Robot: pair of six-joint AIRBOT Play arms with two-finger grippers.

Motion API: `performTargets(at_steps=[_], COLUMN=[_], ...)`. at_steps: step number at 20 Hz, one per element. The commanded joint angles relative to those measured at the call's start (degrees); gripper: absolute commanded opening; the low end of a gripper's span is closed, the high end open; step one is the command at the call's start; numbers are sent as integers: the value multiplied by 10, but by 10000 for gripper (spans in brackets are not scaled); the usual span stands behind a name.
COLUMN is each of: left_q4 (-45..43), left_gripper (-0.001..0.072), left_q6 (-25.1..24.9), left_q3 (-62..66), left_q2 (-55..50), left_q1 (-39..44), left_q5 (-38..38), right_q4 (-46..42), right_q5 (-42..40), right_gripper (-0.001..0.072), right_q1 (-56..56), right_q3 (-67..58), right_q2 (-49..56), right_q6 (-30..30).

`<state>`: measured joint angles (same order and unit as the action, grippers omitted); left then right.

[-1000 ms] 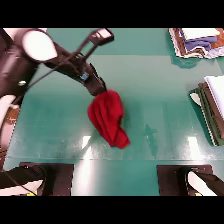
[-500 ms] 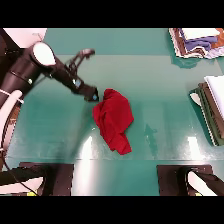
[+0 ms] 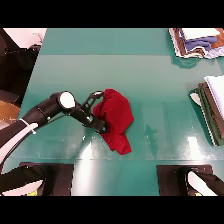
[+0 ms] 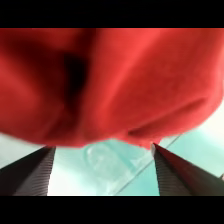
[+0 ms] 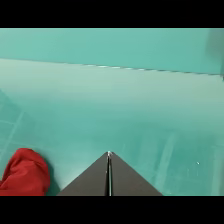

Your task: Fold the shirts.

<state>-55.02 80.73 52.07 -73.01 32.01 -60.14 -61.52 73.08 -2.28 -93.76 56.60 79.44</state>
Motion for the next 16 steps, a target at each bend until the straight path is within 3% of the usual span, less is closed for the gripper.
performTargets(at_steps=[1,3,5,6,9,12,14,16], left_q4=[0,-1,-1,-1,-37,-133,-173,-176], left_gripper=[704,697,218,35,27,28,28,28], left_q6=[33,43,48,44,43,43,42,22], left_q3=[-24,-24,-24,-24,-9,49,86,102], left_q2=[2,2,2,2,25,99,146,174], left_q1=[35,37,37,37,21,-46,-94,-121], left_q5=[86,115,125,125,68,-12,-38,-49], right_q4=[0,1,1,1,1,7,6,6], right_q5=[1,2,3,5,23,89,150,148], right_gripper=[18,18,18,18,18,19,18,22], right_q1=[0,0,0,0,0,1,16,55], right_q3=[-1,-1,-1,-1,-1,0,8,65], right_q2=[0,0,0,0,0,11,36,57], right_q6=[0,0,0,0,0,0,0,0])
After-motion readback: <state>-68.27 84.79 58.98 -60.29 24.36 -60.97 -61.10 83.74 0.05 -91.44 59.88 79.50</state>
